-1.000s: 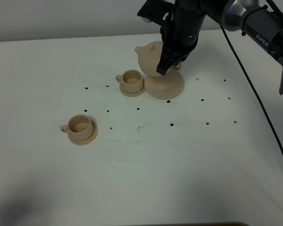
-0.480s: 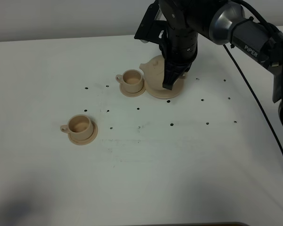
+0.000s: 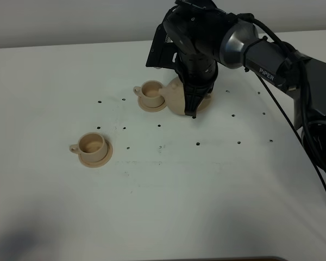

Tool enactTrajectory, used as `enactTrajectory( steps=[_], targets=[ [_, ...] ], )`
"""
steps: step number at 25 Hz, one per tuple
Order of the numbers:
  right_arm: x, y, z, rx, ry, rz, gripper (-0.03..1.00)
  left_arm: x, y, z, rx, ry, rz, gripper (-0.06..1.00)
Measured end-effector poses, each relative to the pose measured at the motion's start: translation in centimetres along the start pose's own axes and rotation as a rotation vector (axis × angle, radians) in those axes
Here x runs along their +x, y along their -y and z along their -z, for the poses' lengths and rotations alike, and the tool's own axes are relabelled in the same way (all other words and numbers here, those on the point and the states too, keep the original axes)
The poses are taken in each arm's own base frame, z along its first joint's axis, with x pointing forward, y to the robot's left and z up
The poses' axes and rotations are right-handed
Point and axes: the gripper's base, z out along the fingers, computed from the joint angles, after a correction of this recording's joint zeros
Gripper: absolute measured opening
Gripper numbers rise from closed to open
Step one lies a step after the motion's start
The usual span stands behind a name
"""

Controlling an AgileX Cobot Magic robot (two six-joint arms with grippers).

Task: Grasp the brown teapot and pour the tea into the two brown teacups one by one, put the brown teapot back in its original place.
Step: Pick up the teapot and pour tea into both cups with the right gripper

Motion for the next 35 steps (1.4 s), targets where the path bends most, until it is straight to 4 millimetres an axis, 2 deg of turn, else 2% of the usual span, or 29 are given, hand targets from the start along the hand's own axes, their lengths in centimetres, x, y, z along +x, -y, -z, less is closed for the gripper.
enactTrajectory(
  steps=[19,26,31,35],
  targets=[
    [-0.3,0.9,0.1,0.125,0.009,0.049,0.09,0.0,0.0,0.0,0.000,0.000,0.000,0.43],
    [-1.0,0.2,0.4,0.156,-0.002,0.120,0.09,0.0,0.0,0.0,0.000,0.000,0.000,0.43],
    [-1.3,-0.2,-0.4,0.179,-0.034,0.161,0.09,0.0,0.0,0.0,0.000,0.000,0.000,0.43],
    [-1.5,-0.2,-0.3,0.201,-0.045,0.178,0.09,0.0,0.0,0.0,0.000,0.000,0.000,0.43]
  ],
)
